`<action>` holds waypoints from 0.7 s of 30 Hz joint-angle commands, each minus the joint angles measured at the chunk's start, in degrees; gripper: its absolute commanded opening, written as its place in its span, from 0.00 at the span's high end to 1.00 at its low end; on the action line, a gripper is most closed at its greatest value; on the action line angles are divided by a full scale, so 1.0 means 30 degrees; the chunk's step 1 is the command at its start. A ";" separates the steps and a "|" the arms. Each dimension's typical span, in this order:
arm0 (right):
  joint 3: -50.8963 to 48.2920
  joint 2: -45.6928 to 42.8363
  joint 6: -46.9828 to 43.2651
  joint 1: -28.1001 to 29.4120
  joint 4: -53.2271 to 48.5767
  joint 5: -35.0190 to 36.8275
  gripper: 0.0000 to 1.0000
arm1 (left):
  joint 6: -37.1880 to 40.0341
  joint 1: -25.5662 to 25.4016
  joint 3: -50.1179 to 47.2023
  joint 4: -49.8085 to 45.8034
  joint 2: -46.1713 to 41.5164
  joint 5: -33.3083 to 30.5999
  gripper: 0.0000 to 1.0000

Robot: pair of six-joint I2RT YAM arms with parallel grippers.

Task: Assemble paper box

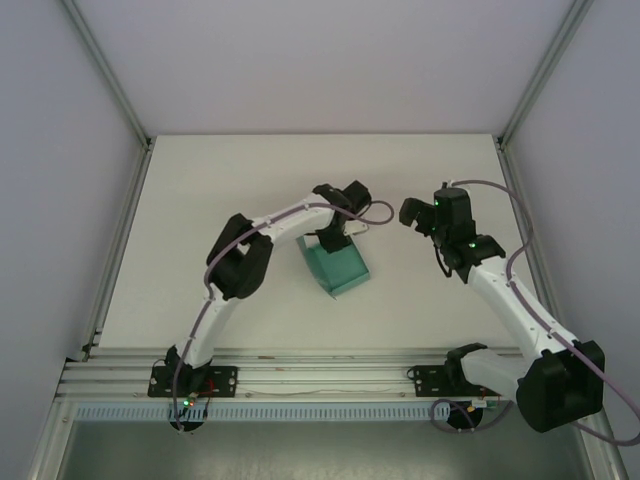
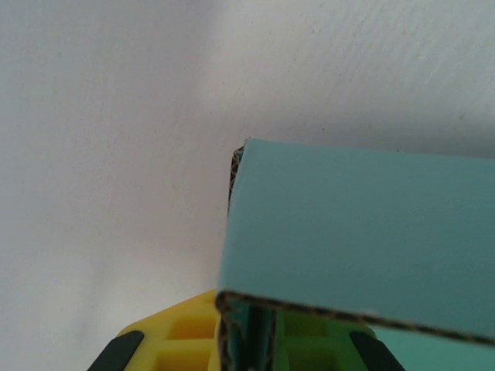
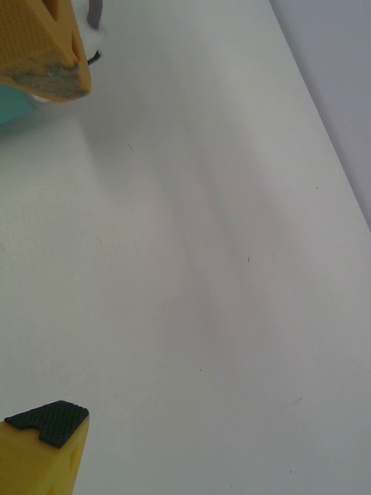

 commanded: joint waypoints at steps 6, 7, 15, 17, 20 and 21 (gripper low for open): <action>-0.0431 -0.0251 0.0589 -0.0168 -0.0258 0.0600 0.00 | -0.1696 -0.0896 0.1229 0.1428 0.2951 -0.6715 1.00; -0.0507 -0.0321 0.0670 -0.0196 -0.0311 0.0621 0.00 | -0.2071 -0.1043 0.1180 0.1610 0.3268 -0.7288 1.00; -0.0928 -0.0942 0.0664 -0.0337 -0.0395 0.0795 0.00 | -0.2114 -0.1466 -0.0515 0.3376 0.3114 -0.8242 1.00; -0.0958 -0.1112 0.0534 -0.0372 -0.0417 0.0576 0.00 | -0.1725 -0.1343 -0.1228 0.4037 0.2005 -0.7421 0.96; -0.1158 -0.1438 0.0644 -0.0429 -0.0380 0.0574 0.00 | -0.1172 -0.0984 -0.2063 0.4973 0.0137 -0.5685 0.65; -0.1235 -0.1567 0.0653 -0.0438 -0.0373 0.0488 0.00 | -0.0742 -0.0948 -0.2392 0.5279 -0.0444 -0.5275 0.56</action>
